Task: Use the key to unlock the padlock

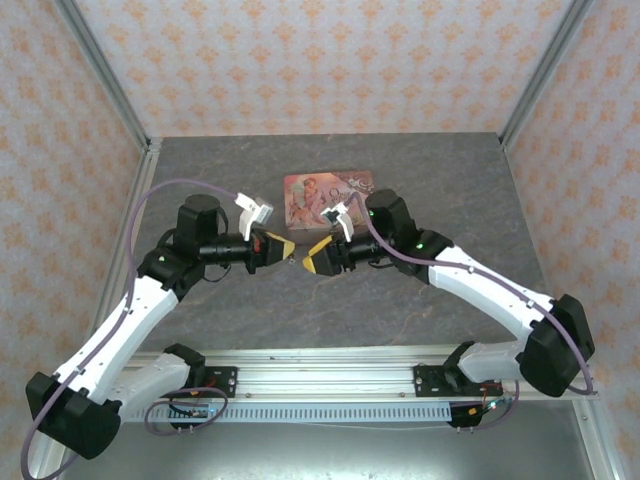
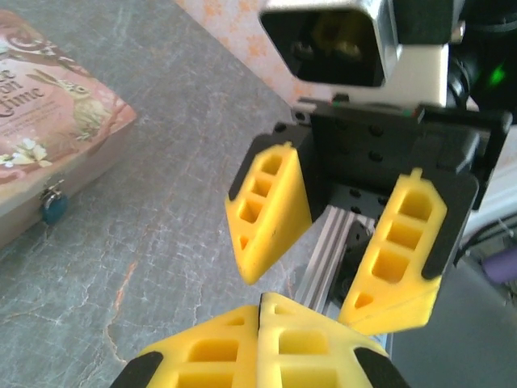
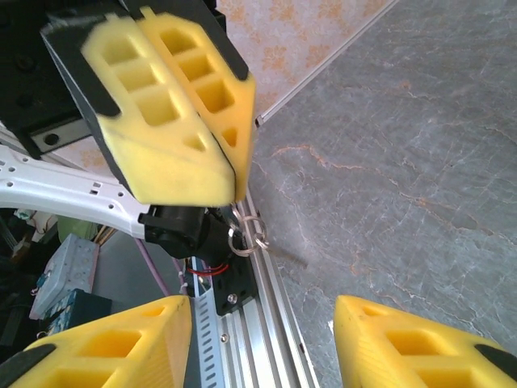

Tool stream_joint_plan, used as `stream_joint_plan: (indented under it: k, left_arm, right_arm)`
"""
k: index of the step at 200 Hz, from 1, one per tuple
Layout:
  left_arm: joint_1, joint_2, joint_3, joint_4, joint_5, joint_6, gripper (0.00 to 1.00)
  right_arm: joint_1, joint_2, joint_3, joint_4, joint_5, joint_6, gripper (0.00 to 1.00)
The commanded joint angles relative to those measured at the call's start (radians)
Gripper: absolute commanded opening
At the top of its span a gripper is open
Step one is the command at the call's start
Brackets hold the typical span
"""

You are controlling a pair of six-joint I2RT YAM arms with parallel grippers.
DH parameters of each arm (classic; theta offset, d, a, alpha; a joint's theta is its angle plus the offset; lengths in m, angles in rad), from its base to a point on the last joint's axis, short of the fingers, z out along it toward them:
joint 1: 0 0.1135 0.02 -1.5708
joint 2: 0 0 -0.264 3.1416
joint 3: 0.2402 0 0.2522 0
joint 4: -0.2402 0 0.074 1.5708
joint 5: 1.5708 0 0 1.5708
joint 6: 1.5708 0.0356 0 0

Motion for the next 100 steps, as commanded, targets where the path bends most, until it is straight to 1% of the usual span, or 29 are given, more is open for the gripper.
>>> stream_joint_plan:
  k: [1,23,35,58,100]
  left_arm:
    - [-0.007,0.006,0.052,-0.100,0.090,0.162,0.00]
    - [-0.007,0.039,0.130,-0.199,0.127,0.245,0.00]
    - [-0.007,0.063,0.164,-0.232,0.151,0.261,0.00]
    - [-0.007,0.085,0.186,-0.225,0.193,0.263,0.00]
    - [-0.007,0.082,0.191,-0.207,0.197,0.256,0.00]
  right_arm:
    - [0.014,-0.037,-0.018,0.043,0.011,-0.022,0.50]
    - [0.034,-0.052,-0.058,0.166,-0.003,0.024,0.49]
    - [0.046,-0.059,-0.076,0.218,0.001,0.039,0.47]
    - [0.061,-0.065,-0.093,0.274,0.004,0.053,0.44]
    - [0.065,-0.088,-0.108,0.331,-0.007,0.080,0.39]
